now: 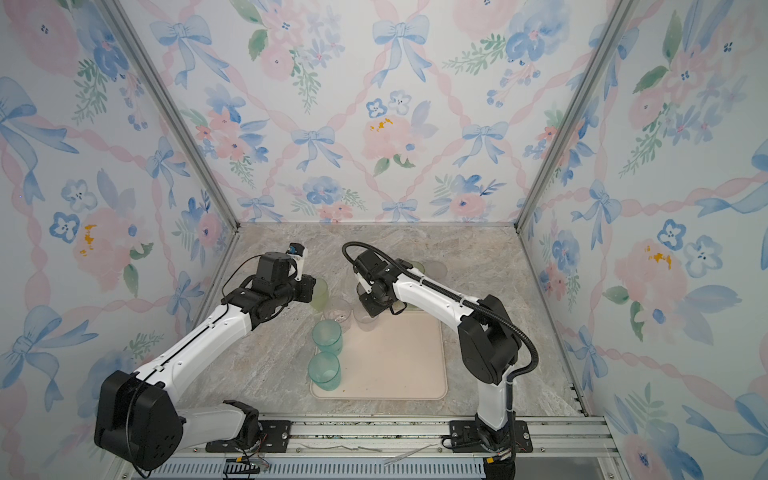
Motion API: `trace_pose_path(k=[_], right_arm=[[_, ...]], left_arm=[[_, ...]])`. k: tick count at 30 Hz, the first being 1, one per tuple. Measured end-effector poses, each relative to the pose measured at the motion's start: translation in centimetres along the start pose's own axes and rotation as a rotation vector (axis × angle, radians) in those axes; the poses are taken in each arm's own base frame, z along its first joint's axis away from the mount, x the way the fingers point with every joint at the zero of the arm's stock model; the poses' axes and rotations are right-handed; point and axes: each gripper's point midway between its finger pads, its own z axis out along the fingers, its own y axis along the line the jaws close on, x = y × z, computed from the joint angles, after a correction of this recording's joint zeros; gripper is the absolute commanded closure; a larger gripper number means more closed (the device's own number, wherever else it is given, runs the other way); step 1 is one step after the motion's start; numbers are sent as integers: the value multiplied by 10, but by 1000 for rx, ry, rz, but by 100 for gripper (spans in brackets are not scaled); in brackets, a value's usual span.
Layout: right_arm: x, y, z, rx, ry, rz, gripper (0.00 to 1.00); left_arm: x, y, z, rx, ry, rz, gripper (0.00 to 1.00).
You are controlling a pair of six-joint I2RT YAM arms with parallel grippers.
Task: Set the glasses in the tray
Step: 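Lower the frosted cup onto the tray and open the right gripper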
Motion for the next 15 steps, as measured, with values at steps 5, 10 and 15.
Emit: trace_pose_path(k=[5, 10, 15], right_arm=[[-2, -3, 6, 1, 5, 8, 93], [-3, -5, 8, 3, 7, 16, 85], [-3, -5, 8, 3, 7, 19, 79]], left_arm=[[0, 0, 0, -1, 0, 0, 73], [0, 1, 0, -7, -1, 1, 72], [0, 1, 0, -7, 0, 1, 71]])
